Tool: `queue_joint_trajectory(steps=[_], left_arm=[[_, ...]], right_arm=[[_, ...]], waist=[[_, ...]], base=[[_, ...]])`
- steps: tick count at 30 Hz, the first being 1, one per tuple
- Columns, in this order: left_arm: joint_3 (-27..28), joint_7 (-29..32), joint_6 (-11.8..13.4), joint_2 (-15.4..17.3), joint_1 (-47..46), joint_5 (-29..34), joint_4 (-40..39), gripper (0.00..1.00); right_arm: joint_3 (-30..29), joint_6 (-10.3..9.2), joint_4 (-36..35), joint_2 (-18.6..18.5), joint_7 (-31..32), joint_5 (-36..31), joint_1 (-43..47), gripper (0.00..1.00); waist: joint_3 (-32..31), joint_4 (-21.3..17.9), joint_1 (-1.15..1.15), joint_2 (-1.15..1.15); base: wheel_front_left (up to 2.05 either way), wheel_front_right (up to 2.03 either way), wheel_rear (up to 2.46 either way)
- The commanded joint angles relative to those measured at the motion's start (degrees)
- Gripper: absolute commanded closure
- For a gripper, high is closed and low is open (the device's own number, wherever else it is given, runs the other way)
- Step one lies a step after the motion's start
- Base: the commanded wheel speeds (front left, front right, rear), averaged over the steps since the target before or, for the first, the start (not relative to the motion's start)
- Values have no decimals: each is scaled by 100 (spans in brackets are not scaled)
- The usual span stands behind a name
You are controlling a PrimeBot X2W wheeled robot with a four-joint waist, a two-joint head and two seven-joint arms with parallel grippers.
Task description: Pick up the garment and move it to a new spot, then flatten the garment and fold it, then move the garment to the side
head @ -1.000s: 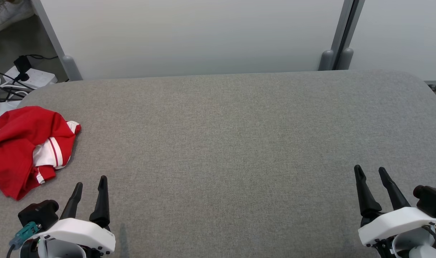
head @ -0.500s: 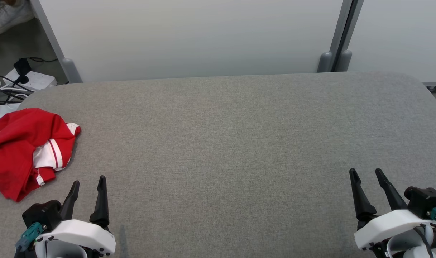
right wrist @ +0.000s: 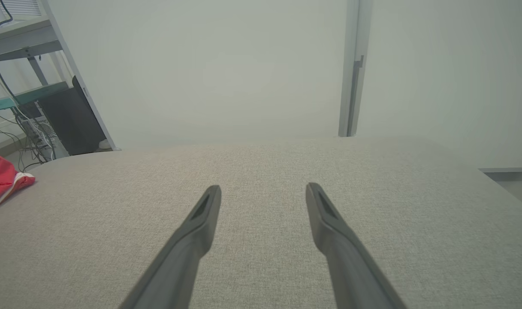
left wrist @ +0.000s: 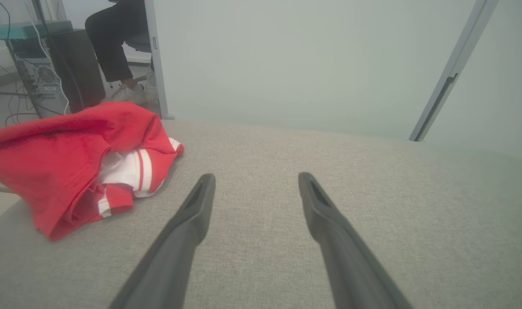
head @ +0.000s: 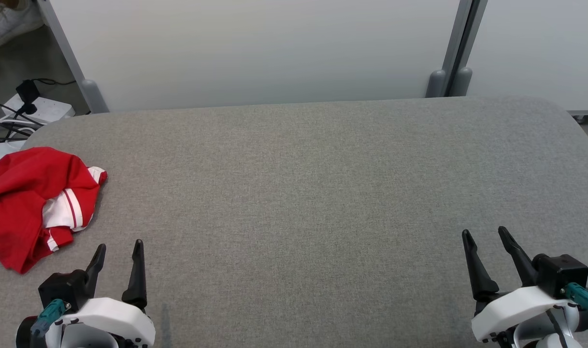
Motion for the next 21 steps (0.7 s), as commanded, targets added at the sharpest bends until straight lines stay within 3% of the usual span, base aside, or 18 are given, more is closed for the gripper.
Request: queue_joint_trajectory(steps=[1, 11, 21], left_arm=[[162, -44, 64, 190, -372, 178, -118, 0], [131, -103, 178, 259, -409, 535, -57, 0], [241, 6, 245, 158, -341, 252, -38, 0]], right_arm=[[133, 40, -139, -105, -117, -179, -90, 0], [174, 42, -78, -117, -213, -693, -107, 0], [76, 42, -78, -59, -309, -288, -58, 0]], waist=[[1, 3, 0, 0], [-18, 15, 0, 0], [-27, 2, 0, 0]], base=[[0, 0, 0], [0, 0, 0], [0, 0, 0]])
